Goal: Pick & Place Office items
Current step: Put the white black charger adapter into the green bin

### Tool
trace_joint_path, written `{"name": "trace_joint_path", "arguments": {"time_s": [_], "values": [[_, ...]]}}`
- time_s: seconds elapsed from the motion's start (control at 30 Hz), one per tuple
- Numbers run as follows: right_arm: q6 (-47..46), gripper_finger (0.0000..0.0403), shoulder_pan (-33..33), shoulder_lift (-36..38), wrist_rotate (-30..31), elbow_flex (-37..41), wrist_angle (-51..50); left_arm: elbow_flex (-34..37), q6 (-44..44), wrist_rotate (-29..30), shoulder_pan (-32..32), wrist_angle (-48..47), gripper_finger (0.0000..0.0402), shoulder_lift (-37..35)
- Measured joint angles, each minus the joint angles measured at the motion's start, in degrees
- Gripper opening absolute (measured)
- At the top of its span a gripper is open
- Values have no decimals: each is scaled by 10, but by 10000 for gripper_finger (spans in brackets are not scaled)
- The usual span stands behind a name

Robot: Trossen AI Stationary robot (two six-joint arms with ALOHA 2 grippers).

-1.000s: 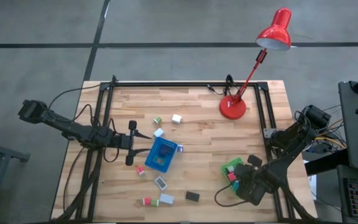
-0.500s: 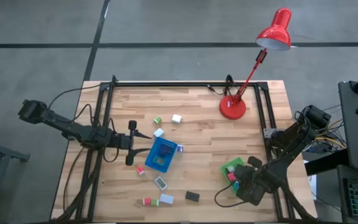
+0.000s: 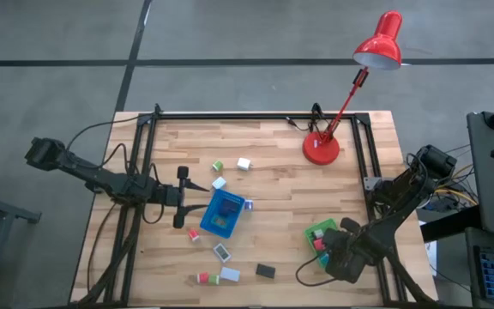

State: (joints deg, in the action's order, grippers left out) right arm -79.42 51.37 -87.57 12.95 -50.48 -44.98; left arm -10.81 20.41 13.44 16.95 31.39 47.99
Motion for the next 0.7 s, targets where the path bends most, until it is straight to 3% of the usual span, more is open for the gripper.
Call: {"name": "trace_joint_path", "arguments": {"time_s": [0.33,0.53,0.7], "values": [[-19,127,0,0,-2,0,8,0,0,0,0,2,220,0],[-29,204,0,0,-2,0,8,0,0,0,0,1,220,0],[-31,222,0,0,0,1,8,0,2,0,0,1,220,0]]}}
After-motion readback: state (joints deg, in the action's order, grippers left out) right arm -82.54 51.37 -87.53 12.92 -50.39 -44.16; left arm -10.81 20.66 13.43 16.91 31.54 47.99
